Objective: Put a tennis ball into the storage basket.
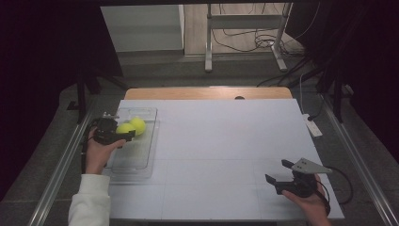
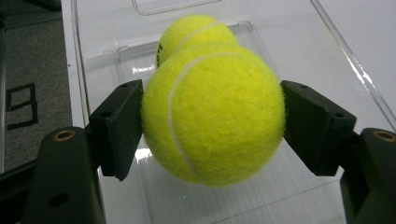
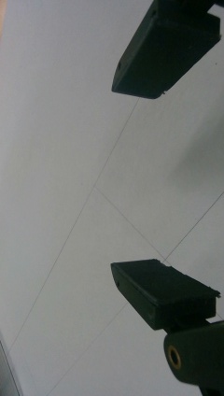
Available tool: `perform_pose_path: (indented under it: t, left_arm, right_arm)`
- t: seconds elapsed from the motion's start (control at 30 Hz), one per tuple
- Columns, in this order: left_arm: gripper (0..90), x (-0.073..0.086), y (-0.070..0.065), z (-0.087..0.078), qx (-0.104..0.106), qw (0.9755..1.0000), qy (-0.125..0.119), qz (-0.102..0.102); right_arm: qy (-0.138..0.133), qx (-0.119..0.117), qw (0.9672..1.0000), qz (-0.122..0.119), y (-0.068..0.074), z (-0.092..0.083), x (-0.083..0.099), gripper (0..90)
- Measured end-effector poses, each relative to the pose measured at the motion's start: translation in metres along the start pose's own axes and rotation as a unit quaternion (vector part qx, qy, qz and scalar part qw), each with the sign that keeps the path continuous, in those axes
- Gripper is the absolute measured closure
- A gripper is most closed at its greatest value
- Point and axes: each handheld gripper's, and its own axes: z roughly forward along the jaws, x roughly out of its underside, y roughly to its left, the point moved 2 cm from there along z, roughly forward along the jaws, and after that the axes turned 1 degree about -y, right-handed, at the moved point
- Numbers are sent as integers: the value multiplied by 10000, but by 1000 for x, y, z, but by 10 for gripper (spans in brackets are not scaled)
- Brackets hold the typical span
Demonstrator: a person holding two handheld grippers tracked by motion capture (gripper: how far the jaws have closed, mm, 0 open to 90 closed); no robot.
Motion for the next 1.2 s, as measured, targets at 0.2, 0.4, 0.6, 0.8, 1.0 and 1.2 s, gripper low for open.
perform_pose_path:
  t: [0.2,0.4,0.6,0.8,1.0,1.2]
  left_arm:
    - [267,2,-1,2,-39,9999,98,67]
    - [267,4,0,4,-118,9996,225,82]
    - [266,5,-1,8,-149,9992,339,143]
    - [266,5,-2,7,-216,9987,428,183]
    - [266,5,-3,9,-310,9976,574,249]
    - [265,5,-4,12,-430,9956,755,351]
  right_arm:
    - [1,1,10000,-1,0,0,0,126]
    - [6,10,10000,2,0,0,0,126]
    - [17,7,10000,-2,0,0,0,126]
    - [6,1,10000,5,0,1,0,126]
    - [4,-11,10000,3,0,1,0,126]
    - [4,-6,10000,5,0,1,0,126]
